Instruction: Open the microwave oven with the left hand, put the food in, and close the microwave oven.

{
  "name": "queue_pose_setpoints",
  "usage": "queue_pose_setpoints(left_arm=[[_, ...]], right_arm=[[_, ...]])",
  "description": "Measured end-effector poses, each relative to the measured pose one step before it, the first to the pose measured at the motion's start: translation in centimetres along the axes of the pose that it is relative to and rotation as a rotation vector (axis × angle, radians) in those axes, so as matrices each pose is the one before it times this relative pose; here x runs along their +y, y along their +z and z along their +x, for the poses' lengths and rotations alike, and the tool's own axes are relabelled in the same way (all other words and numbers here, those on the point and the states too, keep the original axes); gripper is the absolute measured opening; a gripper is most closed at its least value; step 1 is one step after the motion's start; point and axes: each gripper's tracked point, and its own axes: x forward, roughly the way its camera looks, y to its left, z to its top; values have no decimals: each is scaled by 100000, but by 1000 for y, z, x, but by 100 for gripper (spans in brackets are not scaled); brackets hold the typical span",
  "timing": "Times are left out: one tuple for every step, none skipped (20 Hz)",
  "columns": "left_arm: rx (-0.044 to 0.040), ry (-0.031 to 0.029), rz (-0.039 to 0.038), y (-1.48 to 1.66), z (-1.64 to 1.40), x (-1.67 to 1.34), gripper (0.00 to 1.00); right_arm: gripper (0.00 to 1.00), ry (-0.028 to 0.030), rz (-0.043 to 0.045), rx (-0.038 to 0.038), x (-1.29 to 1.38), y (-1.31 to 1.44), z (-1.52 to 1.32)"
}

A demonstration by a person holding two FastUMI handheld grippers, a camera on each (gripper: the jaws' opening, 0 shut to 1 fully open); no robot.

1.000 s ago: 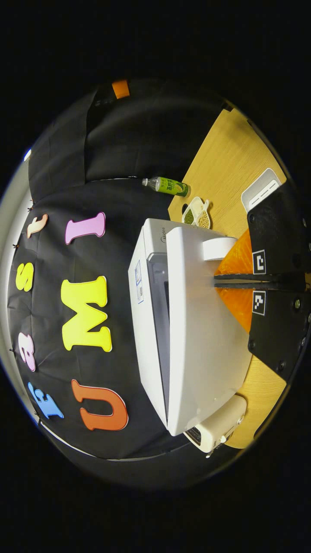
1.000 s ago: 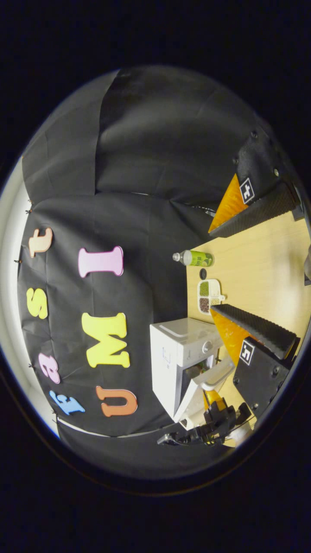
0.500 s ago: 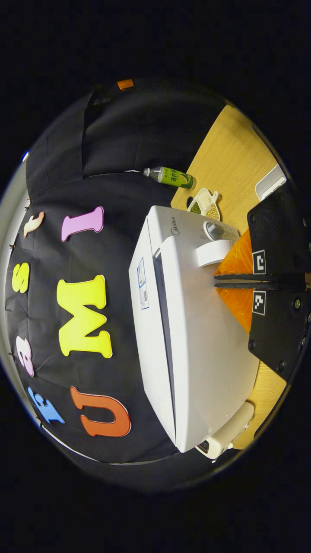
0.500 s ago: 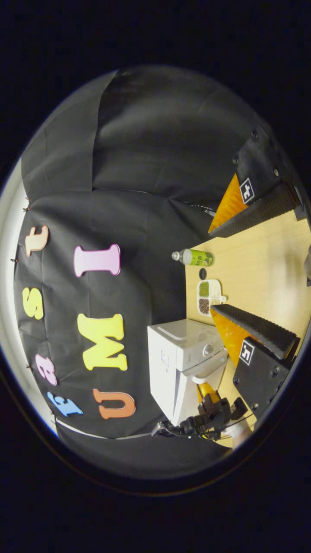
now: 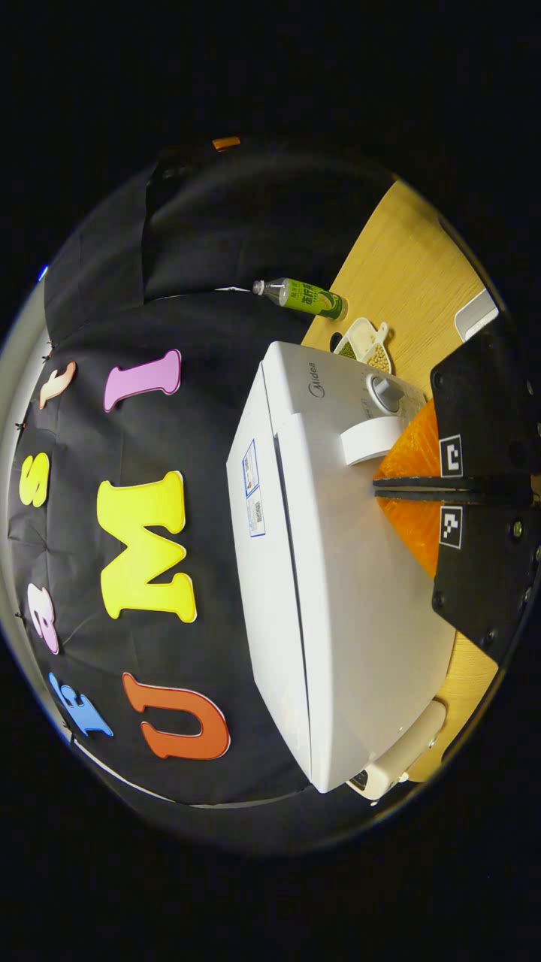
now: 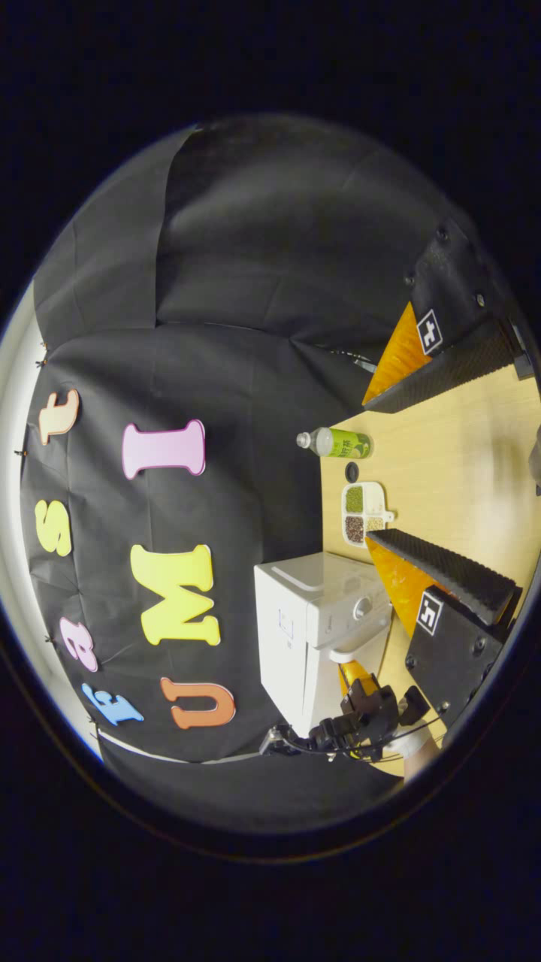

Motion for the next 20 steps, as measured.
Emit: queue_pose_setpoints(left_arm=[[-690, 322, -870, 196, 649, 89, 10], [3892, 873, -3753, -665, 447, -113, 0], [-3553, 1055, -3007, 522, -142, 107, 0], [1815, 503, -440, -192, 188, 39, 11], [2217, 965, -788, -533, 7, 109, 0], [527, -93, -1567, -247, -408, -137, 0], [-73, -742, -860, 227, -471, -217, 0], [-616, 513, 428, 319, -520, 230, 0], [-647, 444, 729, 358, -700, 233, 0], [-624, 1519, 673, 355, -905, 373, 0], [-1133, 675, 286, 656, -939, 223, 12], [-864, -1819, 391, 523, -900, -330, 0], [-260, -2453, 245, 590, -1182, -471, 14], [-1094, -148, 740, 722, -1423, 140, 55], [-2259, 1353, 1065, 1281, -1249, 364, 97], [-1901, 1342, 1420, 1019, -899, 309, 96], [-1534, 570, 412, 1052, -1217, 251, 96], [-1861, 706, -401, 1147, -1310, 208, 96], [-2330, 508, -799, 1321, -1231, 243, 96], [-1968, -109, -584, 1367, -1284, 236, 96]], right_arm=[[99, 730, -43, -435, 268, 30, -89], [99, 458, -132, -309, 109, 149, 62], [99, 505, -204, -366, 273, 102, 33], [99, 502, 107, -474, 215, 72, 2], [99, 864, 420, -186, 356, -33, -4], [99, 1139, 232, 256, 415, -28, -77], [99, 576, 13, -584, 304, 116, 56], [99, -29, -243, -1421, 137, 343, -157], [99, 128, -533, -1004, 258, 236, 69], [99, 576, -569, -767, 365, 192, 27], [99, 662, -326, -882, 422, 261, -10], [99, 785, -187, -1388, 472, 464, -91], [99, 783, -326, -1428, 469, 433, 35], [99, 854, -323, -1622, 552, 503, -87], [99, 755, -535, -1714, 540, 531, -17], [99, 647, -742, -1790, 532, 598, -184], [99, 549, -924, -1828, 438, 488, -166], [99, 468, -862, -1696, 443, 508, -326], [99, 743, -820, -1606, 469, 568, -312], [99, 548, -428, -1575, 411, 463, -470]])
